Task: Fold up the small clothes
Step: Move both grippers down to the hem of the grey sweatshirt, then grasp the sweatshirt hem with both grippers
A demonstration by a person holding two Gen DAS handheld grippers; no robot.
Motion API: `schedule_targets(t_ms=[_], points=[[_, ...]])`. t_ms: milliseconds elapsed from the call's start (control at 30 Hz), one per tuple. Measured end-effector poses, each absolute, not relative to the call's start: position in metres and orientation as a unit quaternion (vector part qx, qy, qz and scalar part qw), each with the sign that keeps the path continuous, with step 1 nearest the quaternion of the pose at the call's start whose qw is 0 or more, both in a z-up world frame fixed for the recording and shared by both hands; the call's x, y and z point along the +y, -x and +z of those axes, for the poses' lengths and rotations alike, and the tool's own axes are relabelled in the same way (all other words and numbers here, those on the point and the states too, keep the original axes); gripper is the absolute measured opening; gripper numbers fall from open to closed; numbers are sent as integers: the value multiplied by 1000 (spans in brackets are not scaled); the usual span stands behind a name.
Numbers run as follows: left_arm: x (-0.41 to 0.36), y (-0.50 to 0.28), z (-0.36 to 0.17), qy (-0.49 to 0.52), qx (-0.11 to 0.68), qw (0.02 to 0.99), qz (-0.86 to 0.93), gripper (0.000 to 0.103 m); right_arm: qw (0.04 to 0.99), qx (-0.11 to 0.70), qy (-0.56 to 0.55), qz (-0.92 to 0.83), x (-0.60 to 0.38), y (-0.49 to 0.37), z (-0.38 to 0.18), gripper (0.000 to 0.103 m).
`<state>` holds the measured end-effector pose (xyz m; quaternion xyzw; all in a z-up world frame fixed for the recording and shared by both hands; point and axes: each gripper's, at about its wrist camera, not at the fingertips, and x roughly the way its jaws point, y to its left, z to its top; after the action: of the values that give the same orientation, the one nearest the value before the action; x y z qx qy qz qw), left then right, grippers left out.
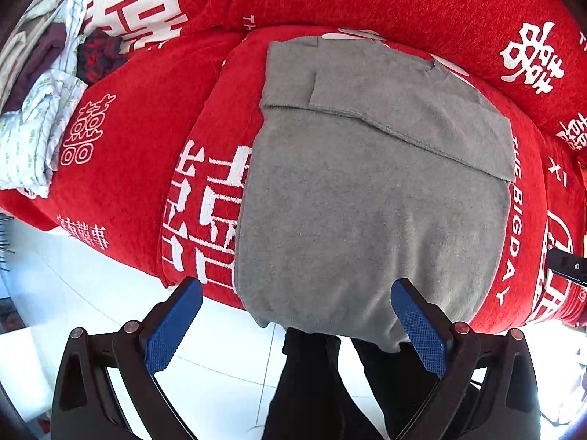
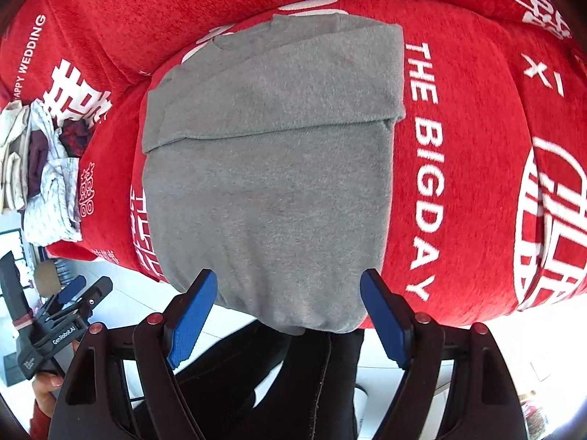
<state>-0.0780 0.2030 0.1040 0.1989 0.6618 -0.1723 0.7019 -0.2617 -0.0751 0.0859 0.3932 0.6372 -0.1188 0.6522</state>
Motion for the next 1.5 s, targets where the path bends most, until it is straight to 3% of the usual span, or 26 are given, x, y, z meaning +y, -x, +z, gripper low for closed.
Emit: schedule_targets(t_ms=[367,700,900,1033,1133,1200,1233,1267,1500], points=[[278,88,34,-171,695,659,-230,103,622,630,-441,-147,-18,313,33,83],[308,108,-66,-129,726,625,-256,103,580,670,-439,-152,28,364,-75,83],[307,117,-98,-122,731,615,-271,103,592,680,-408,-142,39,377,-114,83],[309,119,-102,-113,732,610,-283,101,617,663,-405,-125,44,370,-117,74],[308,122,-105,-109,740,598,-288,68,615,645,-436,-128,43,369,-118,66],[311,123,-107,-108,741,594,-293,49,612,639,-448,-128,38,373,-118,44],[313,124,-104,-100,741,588,-307,25,610,635,-456,-125,38,375,-116,13],[314,123,-103,-96,742,584,-316,13,610,628,-467,-123,38,378,-112,11],[318,108,-32,-38,712,593,-374,13,650,508,-561,-73,15,376,-33,10]])
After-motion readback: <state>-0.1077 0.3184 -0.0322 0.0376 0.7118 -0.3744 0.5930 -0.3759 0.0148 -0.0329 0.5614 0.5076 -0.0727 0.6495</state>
